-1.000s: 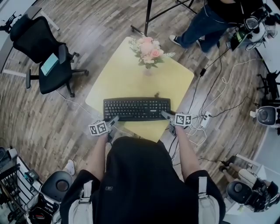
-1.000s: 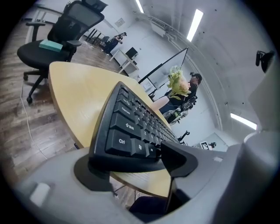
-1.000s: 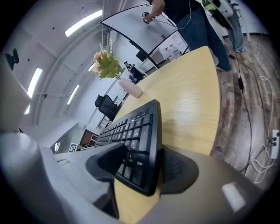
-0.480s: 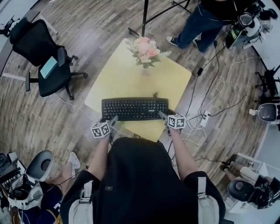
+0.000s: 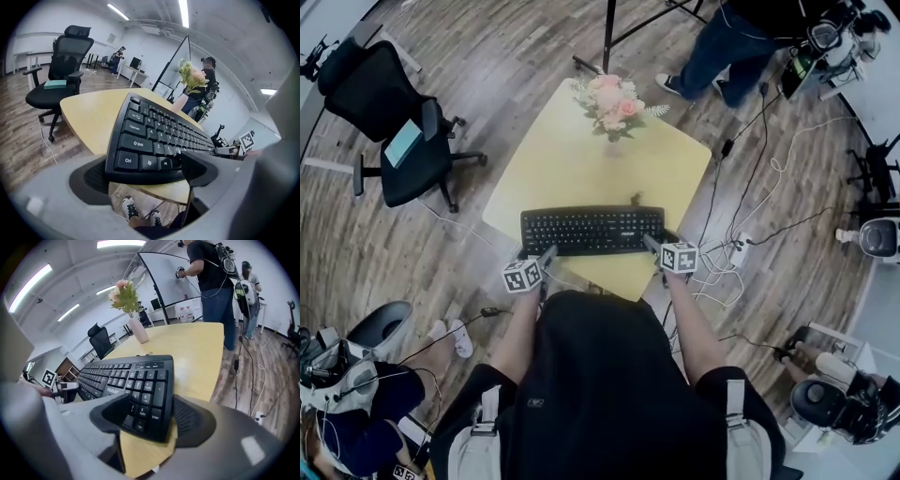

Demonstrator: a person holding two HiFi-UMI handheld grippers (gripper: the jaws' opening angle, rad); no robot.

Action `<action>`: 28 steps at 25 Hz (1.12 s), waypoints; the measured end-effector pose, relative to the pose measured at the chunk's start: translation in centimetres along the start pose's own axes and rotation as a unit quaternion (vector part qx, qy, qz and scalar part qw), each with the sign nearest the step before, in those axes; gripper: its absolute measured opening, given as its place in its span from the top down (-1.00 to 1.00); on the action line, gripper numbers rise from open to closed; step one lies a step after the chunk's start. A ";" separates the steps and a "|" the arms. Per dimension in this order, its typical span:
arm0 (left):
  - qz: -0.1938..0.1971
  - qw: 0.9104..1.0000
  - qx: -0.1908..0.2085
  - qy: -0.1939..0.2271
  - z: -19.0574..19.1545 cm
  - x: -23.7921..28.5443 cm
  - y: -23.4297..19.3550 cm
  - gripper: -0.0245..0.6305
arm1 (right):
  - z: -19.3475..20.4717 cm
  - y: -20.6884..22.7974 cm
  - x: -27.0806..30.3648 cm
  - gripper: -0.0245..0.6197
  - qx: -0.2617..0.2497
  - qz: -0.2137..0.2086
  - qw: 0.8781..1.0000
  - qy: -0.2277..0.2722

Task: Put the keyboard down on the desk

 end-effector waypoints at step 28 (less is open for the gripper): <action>-0.037 0.992 0.123 -0.002 0.0 -3.5 2.7 -0.44 | -0.2 -0.2 -4.8 0.17 -0.100 -0.025 0.995 0.017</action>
Point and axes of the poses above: the fingertips, and each gripper's own axes: x forward along the fingers, y to its right, z out of its underside, the point moved 3 cm from there along -x, backward along the fingers, and after that the axes turned 2 degrees about y, right-handed, at the moved point
